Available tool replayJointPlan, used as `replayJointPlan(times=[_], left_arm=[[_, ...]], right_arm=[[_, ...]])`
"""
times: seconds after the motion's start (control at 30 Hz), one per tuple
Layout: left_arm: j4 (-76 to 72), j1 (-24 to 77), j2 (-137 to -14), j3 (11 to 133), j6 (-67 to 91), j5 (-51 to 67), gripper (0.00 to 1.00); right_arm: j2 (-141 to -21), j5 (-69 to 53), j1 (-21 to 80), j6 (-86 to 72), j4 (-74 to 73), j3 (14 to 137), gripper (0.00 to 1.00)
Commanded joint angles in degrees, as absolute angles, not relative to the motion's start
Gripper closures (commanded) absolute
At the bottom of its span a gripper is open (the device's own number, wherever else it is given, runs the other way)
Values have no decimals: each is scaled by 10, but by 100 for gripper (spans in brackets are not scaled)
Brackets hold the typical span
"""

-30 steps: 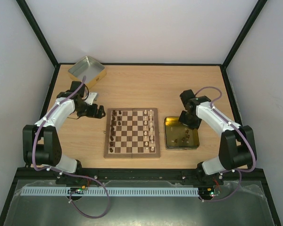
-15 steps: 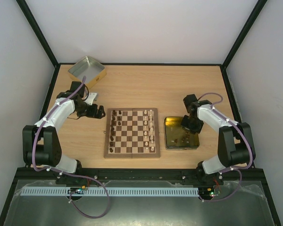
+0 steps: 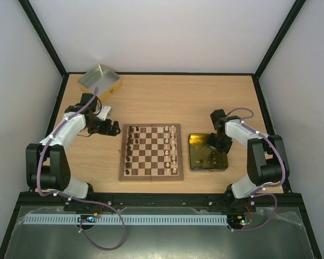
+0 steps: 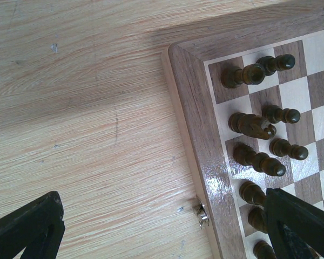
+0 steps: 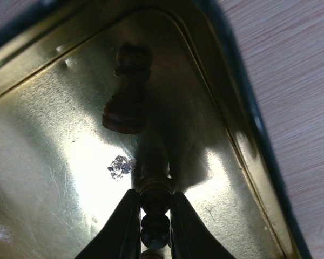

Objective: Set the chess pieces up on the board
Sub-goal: Pick up the chess piece from the storage box.

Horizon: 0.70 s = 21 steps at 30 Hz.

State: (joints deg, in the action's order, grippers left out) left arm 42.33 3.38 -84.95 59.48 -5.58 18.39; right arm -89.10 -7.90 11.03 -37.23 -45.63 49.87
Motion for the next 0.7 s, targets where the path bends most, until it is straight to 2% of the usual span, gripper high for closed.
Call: replayJointPlan(times=[0.0, 0.33, 0.53, 0.67], left_arm=[[425, 37, -855, 593, -55, 182, 0], [425, 37, -859, 597, -55, 189, 0], [425, 37, -857, 598, -56, 190, 0], [425, 37, -854, 597, -55, 183, 0]], right_arm=[[-900, -67, 106, -366, -457, 515, 90], [-828, -61, 144, -376, -555, 570, 94], [-818, -67, 313, -467, -588, 628, 95], [-876, -63, 431, -519, -588, 707, 96]])
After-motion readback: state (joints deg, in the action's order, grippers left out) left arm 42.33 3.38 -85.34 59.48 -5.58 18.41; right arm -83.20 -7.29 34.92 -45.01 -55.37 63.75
